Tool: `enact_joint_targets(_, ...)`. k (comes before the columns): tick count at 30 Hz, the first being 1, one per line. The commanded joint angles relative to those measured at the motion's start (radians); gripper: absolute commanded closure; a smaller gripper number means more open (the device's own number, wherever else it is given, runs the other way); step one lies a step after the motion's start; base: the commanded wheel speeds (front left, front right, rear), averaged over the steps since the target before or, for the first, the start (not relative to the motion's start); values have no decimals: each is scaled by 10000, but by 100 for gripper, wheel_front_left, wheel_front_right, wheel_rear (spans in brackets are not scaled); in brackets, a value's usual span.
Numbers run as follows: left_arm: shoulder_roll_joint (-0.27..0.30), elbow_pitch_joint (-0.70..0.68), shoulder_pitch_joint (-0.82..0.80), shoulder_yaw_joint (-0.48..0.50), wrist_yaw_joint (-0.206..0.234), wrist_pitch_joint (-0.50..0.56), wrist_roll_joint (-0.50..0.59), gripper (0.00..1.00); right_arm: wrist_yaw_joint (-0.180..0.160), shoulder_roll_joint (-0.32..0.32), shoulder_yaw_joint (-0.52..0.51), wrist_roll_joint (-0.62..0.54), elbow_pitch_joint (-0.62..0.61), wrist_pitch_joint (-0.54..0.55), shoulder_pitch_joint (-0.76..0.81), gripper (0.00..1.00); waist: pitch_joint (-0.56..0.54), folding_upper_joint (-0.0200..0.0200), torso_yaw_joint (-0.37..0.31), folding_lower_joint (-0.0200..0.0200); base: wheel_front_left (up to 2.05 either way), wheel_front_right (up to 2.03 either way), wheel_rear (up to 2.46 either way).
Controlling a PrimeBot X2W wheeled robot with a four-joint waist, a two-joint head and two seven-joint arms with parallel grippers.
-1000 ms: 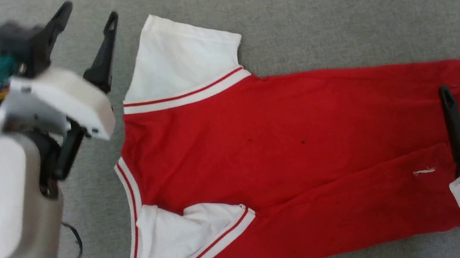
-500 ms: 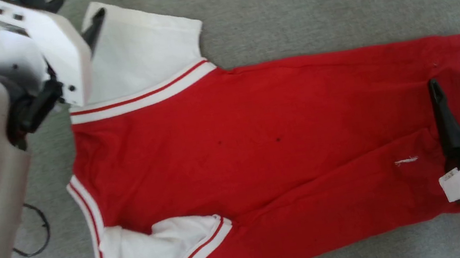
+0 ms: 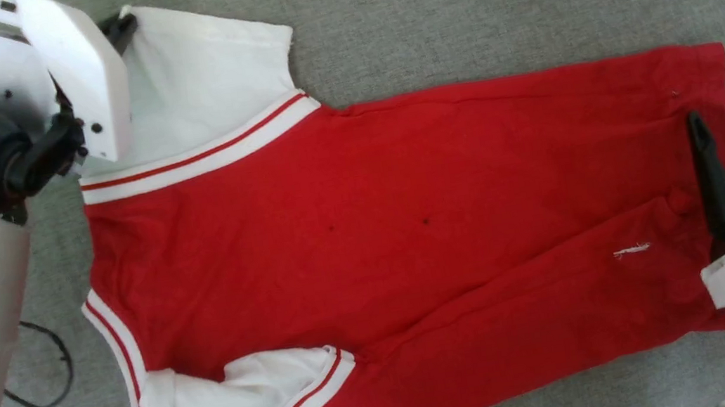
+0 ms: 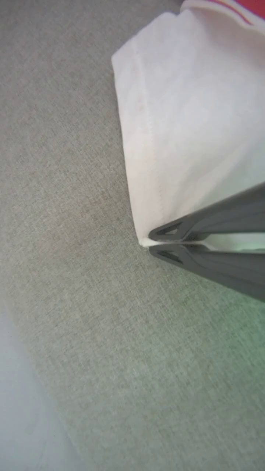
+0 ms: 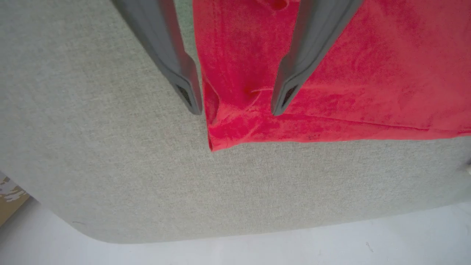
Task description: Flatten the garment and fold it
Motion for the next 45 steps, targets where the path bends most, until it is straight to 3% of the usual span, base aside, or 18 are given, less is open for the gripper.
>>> enact_joint_targets(1, 54, 149, 459, -188, -64, 97, -5, 100, -7, 17, -25, -134, -172, 57, -282, 0, -165, 0, 147, 0, 0, 0, 0)
enact_joint_targets(8, 58, -55, 669, -280, -64, -632, -7, 100, -7, -22, 229, -602, -805, 1213, -1189, 0, -631, 0, 435, 0, 0, 0, 0)
enact_joint_targets(16, -13, -130, 655, -457, -65, -877, -39, 100, -7, -275, -519, -862, -246, 4416, -2280, 0, -543, 0, 693, 0, 0, 0, 0)
enact_joint_targets(20, -64, -95, 594, -528, -65, -931, -48, 100, -7, -256, -983, -1098, -178, 5491, -2646, 0, -422, 0, 781, 0, 0, 0, 0)
enact_joint_targets(28, -41, -14, 440, -620, -65, -932, -86, 100, -7, -197, -1427, -1058, 129, 6502, -2718, 0, -249, 0, 846, 0, 0, 0, 0)
enact_joint_targets(35, 5, -70, 284, -688, -65, -862, -116, 100, -7, -186, -1483, -949, 477, 6579, -2794, 0, -67, 0, 897, 0, 0, 0, 0)
enact_joint_targets(36, 15, -74, 272, -696, -65, -857, -124, 100, -7, -205, -1426, -878, 531, 6568, -2814, 5, -43, 0, 902, 0, 0, 0, 0)
enact_joint_targets(37, 30, -78, 265, -701, -65, -858, -133, 100, -7, -207, -1415, -808, 583, 6537, -2850, 51, -20, 0, 903, 0, 0, 0, 0)
enact_joint_targets(39, 63, -90, 261, -706, -65, -876, -162, 100, -7, -236, -1370, -707, 687, 6436, -2938, 100, 21, 0, 909, 0, 0, 0, 0)
enact_joint_targets(45, 218, -245, 388, -582, -65, -1319, -376, 100, -7, -431, -1194, -564, 911, 5973, -3109, 100, 60, 0, 929, 0, 0, 0, 0)
